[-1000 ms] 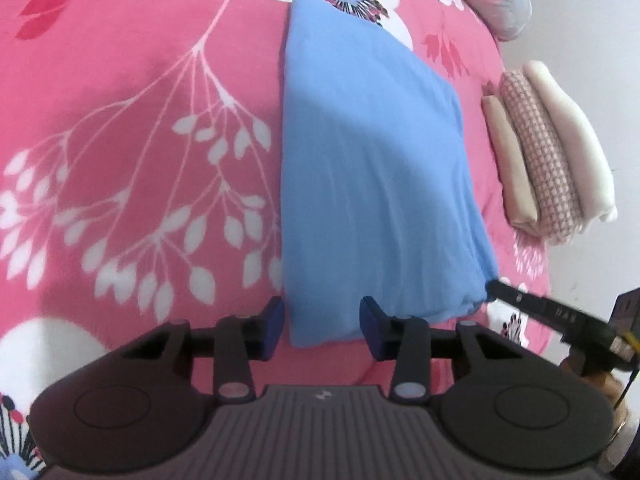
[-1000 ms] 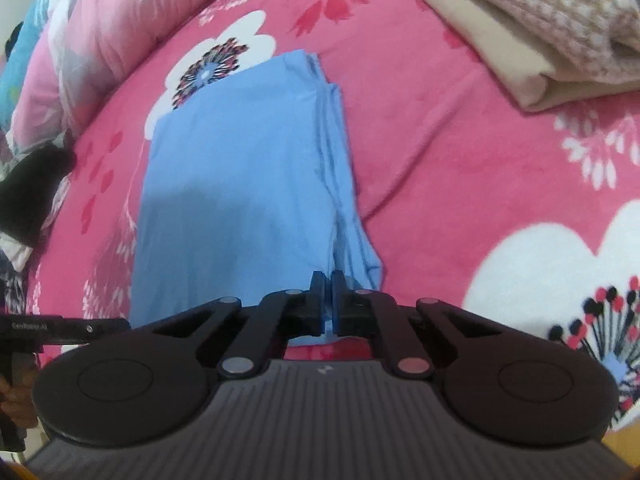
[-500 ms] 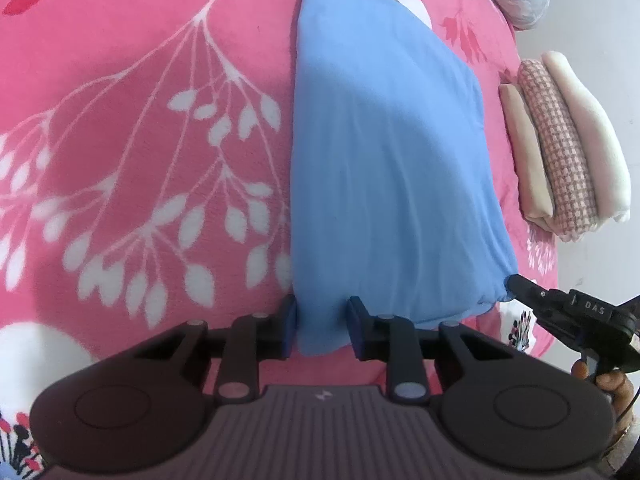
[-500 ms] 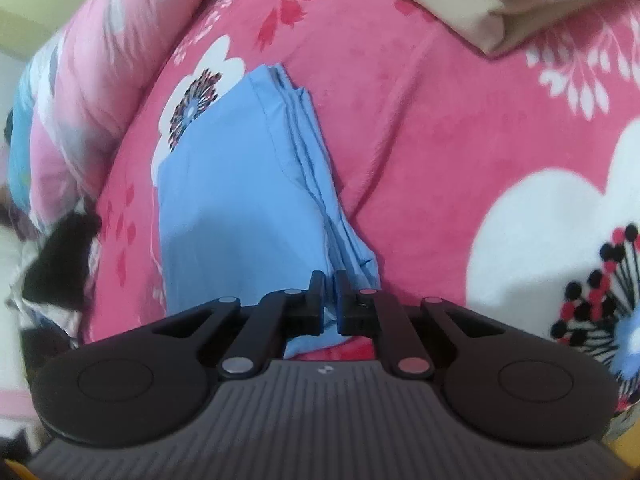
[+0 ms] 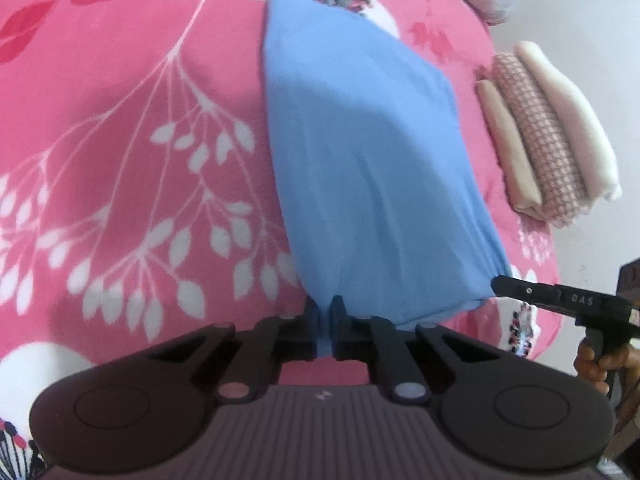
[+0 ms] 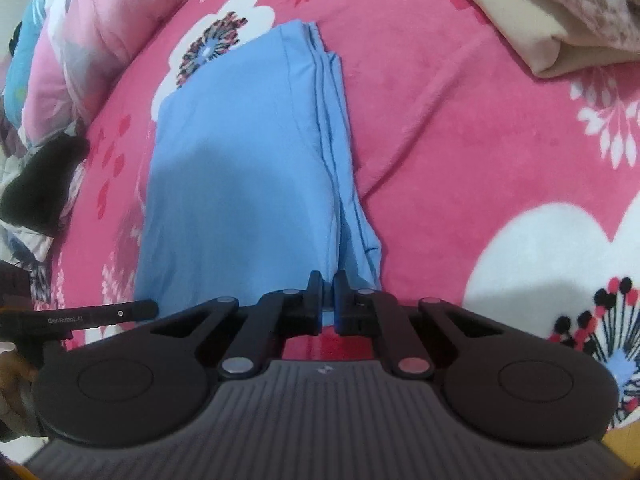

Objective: Fold clothes

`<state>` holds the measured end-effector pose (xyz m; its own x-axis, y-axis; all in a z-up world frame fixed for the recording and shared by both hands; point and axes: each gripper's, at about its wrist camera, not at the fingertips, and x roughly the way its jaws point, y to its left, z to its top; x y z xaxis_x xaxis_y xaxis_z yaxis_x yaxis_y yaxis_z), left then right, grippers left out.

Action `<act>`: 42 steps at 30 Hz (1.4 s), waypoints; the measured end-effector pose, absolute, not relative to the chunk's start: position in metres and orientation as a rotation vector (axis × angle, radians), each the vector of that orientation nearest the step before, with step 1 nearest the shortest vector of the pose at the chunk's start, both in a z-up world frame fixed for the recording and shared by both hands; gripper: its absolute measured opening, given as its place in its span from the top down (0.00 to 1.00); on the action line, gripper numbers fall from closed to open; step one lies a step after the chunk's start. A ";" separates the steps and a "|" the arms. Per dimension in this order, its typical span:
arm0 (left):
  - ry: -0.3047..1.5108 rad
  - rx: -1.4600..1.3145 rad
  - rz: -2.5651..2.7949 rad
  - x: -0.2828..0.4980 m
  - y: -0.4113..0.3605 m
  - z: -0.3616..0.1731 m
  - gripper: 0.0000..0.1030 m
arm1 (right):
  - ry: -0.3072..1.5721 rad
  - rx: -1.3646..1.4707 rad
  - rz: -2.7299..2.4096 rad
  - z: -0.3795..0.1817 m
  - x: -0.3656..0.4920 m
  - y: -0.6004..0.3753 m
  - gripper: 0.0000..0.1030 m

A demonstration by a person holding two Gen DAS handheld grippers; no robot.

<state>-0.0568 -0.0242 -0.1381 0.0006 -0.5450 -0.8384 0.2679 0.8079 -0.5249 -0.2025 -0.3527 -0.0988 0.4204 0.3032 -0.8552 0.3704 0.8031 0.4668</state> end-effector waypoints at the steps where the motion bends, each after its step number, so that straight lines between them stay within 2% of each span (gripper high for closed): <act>1: 1.435 -0.237 -0.654 -0.056 -0.022 -0.136 0.94 | 1.165 0.678 -0.043 -0.096 -0.203 -0.354 0.97; 6: 1.441 -0.234 -0.670 -0.052 -0.012 -0.135 0.95 | 1.169 0.694 -0.010 -0.085 -0.203 -0.359 0.97; 18: 1.464 -0.183 -0.679 -0.061 -0.008 -0.142 0.93 | 1.213 0.627 -0.057 -0.103 -0.207 -0.360 0.96; 20: 1.472 -0.167 -0.668 -0.061 -0.008 -0.147 0.88 | 1.217 0.601 -0.086 -0.103 -0.210 -0.363 0.93; 22: 1.473 -0.173 -0.659 -0.062 -0.006 -0.148 0.85 | 1.221 0.574 -0.115 -0.104 -0.214 -0.367 0.75; 24: 1.458 -0.176 -0.655 -0.064 0.000 -0.144 0.81 | 1.225 0.548 -0.144 -0.104 -0.217 -0.370 0.71; 26: 1.426 -0.141 -0.635 -0.065 0.003 -0.136 0.70 | 1.219 0.521 -0.178 -0.102 -0.221 -0.373 0.71; 33: 1.213 0.063 -0.702 -0.075 -0.021 -0.093 0.65 | 1.007 0.292 -0.091 -0.059 -0.209 -0.357 0.73; 38: 1.145 0.209 -0.817 -0.082 -0.073 -0.104 0.58 | 0.975 0.031 0.155 -0.074 -0.174 -0.304 0.85; 42: 1.172 0.232 -0.786 -0.092 -0.089 -0.131 0.57 | 1.038 -0.016 0.123 -0.104 -0.175 -0.316 0.90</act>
